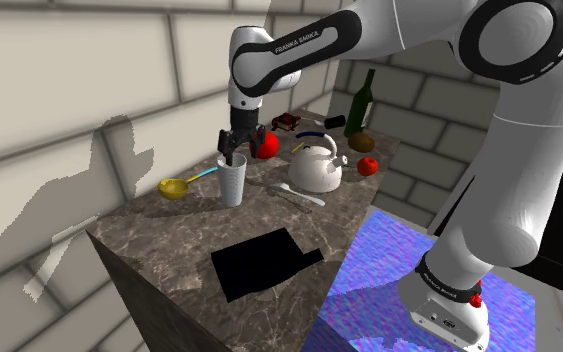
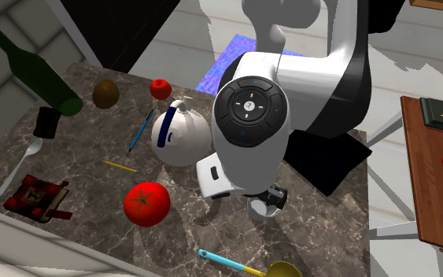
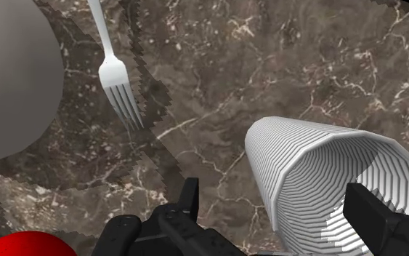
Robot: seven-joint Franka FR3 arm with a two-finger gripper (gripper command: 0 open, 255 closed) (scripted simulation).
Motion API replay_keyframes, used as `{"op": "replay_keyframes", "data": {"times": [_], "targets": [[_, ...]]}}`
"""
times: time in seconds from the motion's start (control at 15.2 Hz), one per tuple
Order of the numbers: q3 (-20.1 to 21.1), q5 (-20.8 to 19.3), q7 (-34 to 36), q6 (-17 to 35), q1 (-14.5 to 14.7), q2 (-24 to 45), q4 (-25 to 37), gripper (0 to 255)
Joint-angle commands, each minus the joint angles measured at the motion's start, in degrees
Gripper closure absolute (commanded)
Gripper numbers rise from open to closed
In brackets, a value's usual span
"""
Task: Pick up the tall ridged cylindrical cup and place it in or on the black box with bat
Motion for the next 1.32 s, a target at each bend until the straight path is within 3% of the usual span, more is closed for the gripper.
{"op": "replay_keyframes", "data": {"times": [0.0, 0.2, 0.26, 0.86, 1.25], "targets": [[0.0, 0.0, 0.0, 0.0, 0.0, 0.0, 0.0, 0], [0.0, 0.0, 0.0, 0.0, 0.0, 0.0, 0.0, 0], [0.0, 0.0, 0.0, 0.0, 0.0, 0.0, 0.0, 255], [0.0, 0.0, 0.0, 0.0, 0.0, 0.0, 0.0, 255], [0.0, 0.0, 0.3, -4.1, -0.1, -1.6, 2.5, 255]]}}
